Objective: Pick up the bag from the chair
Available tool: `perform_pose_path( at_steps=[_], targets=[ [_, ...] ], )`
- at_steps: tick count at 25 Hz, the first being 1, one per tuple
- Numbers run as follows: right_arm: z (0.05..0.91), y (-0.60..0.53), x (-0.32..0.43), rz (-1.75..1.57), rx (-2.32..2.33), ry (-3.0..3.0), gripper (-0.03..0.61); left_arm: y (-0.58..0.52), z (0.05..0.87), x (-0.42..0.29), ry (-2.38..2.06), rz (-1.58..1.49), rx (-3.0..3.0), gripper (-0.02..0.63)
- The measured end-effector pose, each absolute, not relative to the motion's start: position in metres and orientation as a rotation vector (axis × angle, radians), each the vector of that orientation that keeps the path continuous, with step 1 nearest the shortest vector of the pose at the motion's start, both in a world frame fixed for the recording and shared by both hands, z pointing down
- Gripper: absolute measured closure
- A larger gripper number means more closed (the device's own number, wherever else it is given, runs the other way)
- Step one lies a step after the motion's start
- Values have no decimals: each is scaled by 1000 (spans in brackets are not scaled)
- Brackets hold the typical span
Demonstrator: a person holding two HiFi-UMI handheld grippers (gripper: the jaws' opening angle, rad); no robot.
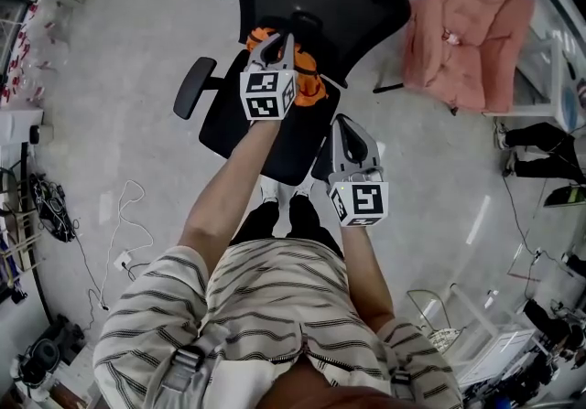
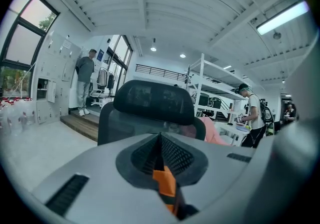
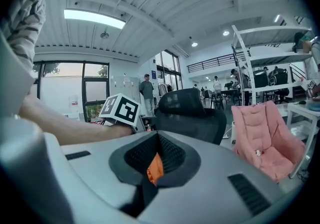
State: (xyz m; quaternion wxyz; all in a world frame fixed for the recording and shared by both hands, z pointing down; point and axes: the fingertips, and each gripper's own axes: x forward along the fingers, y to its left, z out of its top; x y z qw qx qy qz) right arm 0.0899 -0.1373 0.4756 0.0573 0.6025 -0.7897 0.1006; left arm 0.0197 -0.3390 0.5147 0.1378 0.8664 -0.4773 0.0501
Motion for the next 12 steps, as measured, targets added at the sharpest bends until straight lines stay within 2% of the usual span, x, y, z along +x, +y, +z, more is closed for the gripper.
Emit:
perform_pose_path(
  at_steps=[12],
  targets=[
    [452,-134,93,270,1869,-2401,561,-314,470,11,-1371,74,2539,588]
  ],
)
